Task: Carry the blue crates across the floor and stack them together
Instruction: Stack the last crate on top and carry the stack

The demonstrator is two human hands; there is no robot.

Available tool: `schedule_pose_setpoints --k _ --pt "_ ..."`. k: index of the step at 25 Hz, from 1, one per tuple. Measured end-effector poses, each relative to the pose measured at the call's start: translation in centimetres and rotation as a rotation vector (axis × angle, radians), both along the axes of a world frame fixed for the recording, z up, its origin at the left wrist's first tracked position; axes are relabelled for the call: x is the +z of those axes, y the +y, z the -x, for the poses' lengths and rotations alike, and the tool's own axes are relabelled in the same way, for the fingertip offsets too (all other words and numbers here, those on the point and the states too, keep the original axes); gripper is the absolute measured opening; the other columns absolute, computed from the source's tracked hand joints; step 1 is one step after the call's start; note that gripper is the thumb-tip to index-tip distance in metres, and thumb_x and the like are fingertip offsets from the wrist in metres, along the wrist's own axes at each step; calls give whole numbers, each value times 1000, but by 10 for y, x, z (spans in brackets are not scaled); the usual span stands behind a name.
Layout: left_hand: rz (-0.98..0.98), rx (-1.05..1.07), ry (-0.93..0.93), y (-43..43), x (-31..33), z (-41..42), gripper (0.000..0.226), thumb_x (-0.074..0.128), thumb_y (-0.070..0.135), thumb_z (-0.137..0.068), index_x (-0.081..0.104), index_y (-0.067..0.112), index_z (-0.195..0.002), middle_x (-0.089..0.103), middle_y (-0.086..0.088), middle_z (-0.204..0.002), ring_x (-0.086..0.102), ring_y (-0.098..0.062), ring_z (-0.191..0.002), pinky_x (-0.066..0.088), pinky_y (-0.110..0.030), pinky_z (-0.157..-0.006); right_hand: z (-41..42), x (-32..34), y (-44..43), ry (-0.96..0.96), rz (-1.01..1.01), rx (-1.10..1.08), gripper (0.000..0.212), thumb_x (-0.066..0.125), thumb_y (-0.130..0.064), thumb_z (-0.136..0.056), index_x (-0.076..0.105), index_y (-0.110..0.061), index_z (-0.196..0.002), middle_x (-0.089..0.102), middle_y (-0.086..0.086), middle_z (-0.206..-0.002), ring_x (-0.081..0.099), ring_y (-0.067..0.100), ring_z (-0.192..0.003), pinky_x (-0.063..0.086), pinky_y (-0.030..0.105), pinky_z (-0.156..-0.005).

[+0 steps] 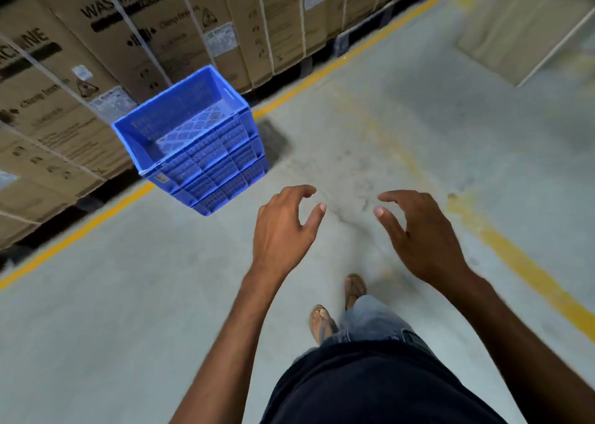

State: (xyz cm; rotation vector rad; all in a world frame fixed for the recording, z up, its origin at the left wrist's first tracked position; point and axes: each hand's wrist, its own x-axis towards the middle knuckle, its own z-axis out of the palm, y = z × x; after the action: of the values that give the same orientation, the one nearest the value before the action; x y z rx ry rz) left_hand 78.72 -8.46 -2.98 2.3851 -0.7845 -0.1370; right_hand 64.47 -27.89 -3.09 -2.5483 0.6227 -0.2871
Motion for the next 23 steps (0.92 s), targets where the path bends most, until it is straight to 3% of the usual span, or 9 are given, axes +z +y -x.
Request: schedule_pose_setpoints --k 10,16,23 --pt "-131 -604 -200 -88 -2 207 33 51 47 -98 60 29 -125 65 12 -121 64 -14 -106 44 -34 -94 259 -4 -1 -4 2 -423 28 50 -47 -101 58 -30 -121 60 -13 -122 49 12 -119 46 34 -93" --pt "-128 -865 -263 -139 -5 392 36 52 48 -97 60 29 -127 65 11 -124 63 -16 -110 44 -34 -93 463 -11 10 3 26 -607 29 54 -43 -99 59 -27 -123 61 -8 -124 50 17 -118 47 36 -92" --pt "-74 -1152 -206 -190 2 613 36 53 49 -97 58 32 -129 64 15 -124 62 -13 -107 41 -31 -92 691 -10 32 -24 -51 -993 29 54 -42 -99 58 -29 -125 60 -12 -125 46 9 -119 42 26 -91"
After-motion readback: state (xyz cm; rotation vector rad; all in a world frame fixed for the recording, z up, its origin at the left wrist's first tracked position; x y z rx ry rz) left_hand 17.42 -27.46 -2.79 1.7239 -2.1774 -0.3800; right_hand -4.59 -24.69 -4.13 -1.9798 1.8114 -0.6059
